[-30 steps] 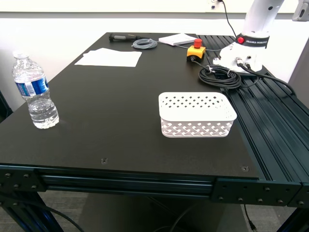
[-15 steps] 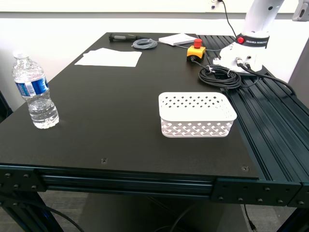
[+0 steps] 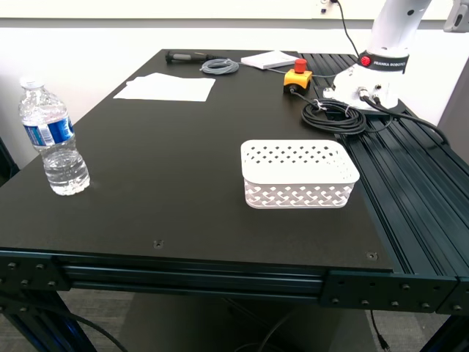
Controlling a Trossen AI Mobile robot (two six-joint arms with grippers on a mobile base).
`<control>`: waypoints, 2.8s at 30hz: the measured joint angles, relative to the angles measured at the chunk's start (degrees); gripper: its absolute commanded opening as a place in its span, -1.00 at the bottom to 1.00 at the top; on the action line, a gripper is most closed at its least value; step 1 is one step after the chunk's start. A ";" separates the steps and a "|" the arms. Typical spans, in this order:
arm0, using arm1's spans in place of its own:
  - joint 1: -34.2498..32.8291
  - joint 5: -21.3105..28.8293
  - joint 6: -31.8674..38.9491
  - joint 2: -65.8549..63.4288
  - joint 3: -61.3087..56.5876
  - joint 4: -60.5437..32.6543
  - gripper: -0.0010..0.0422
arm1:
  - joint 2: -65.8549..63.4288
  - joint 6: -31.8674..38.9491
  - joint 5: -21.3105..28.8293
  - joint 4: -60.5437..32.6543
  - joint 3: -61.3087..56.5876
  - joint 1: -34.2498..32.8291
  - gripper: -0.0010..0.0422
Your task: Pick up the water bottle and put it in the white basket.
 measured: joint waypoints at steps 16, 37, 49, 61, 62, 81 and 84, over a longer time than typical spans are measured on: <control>0.02 0.00 0.00 0.00 0.00 -0.02 -0.95 | -7.61 -2.10 -5.90 -41.53 -0.87 -0.02 -0.96; 0.07 -0.02 0.00 0.00 0.00 -0.02 -0.95 | -7.61 -3.19 15.56 -41.07 -8.98 -0.07 -0.96; 0.07 -0.02 0.00 0.00 0.00 -0.02 -0.95 | -7.63 -6.21 14.14 -40.26 -8.72 -0.07 0.21; 0.02 -0.02 0.00 0.00 0.00 -0.02 -0.95 | -7.63 1.25 6.10 -52.24 -1.01 0.09 -0.49; 0.07 -0.02 0.00 0.00 0.00 -0.02 -0.95 | -7.65 2.16 3.58 -54.21 -0.09 0.09 -0.50; 0.09 -0.02 0.00 0.00 0.00 -0.02 -0.95 | -7.54 4.81 -3.54 -44.87 -2.40 0.48 0.19; 0.07 -0.02 0.00 0.00 0.00 -0.04 -0.95 | -7.54 4.92 -4.11 -41.29 -4.39 0.55 0.12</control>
